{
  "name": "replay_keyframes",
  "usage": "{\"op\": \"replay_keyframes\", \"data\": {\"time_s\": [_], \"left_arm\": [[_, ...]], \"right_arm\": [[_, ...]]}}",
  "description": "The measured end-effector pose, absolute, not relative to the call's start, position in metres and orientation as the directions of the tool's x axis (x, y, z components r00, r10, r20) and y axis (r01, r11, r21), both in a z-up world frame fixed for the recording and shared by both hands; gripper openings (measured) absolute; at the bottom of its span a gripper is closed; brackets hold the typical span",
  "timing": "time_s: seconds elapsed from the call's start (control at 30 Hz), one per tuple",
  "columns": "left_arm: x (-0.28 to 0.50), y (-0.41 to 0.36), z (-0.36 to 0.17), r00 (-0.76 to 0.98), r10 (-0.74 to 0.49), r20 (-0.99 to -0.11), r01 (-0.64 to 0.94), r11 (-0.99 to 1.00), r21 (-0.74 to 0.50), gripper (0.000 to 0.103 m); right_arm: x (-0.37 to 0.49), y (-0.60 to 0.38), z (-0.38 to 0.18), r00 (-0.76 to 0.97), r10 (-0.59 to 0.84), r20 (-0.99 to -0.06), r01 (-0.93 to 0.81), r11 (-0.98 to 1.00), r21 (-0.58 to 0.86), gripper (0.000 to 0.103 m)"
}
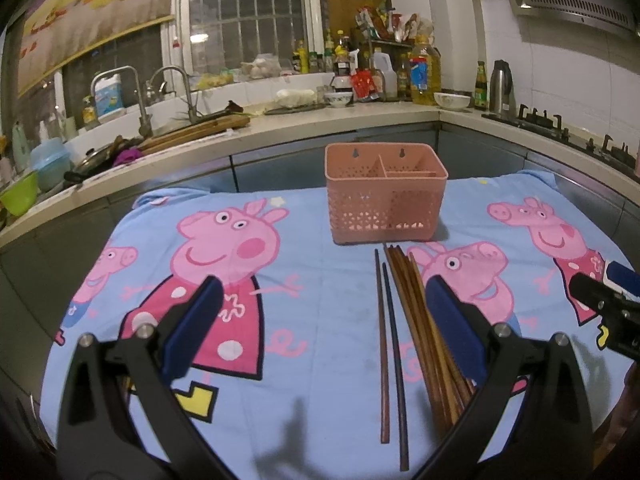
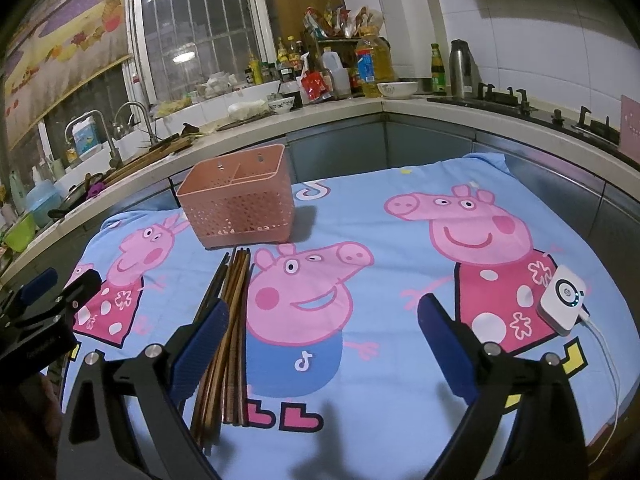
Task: Organize utensils
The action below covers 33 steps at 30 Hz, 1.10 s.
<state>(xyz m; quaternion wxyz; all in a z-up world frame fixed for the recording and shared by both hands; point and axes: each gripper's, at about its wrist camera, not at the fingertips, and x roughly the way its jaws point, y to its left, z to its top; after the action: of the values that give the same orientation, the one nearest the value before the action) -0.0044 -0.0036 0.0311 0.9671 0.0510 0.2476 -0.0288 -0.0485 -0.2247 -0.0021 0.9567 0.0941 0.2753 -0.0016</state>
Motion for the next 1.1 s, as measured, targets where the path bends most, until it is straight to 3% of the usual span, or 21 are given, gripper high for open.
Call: {"op": "replay_keyframes", "data": {"time_s": [1.1], "left_arm": [[0.013, 0.002, 0.014, 0.843, -0.043, -0.536, 0.106, 0.990, 0.088, 0.097]], "right_arm": [[-0.028, -0.217, -0.010, 0.833, -0.003, -0.554, 0.082, 0.990, 0.118, 0.063]]}}
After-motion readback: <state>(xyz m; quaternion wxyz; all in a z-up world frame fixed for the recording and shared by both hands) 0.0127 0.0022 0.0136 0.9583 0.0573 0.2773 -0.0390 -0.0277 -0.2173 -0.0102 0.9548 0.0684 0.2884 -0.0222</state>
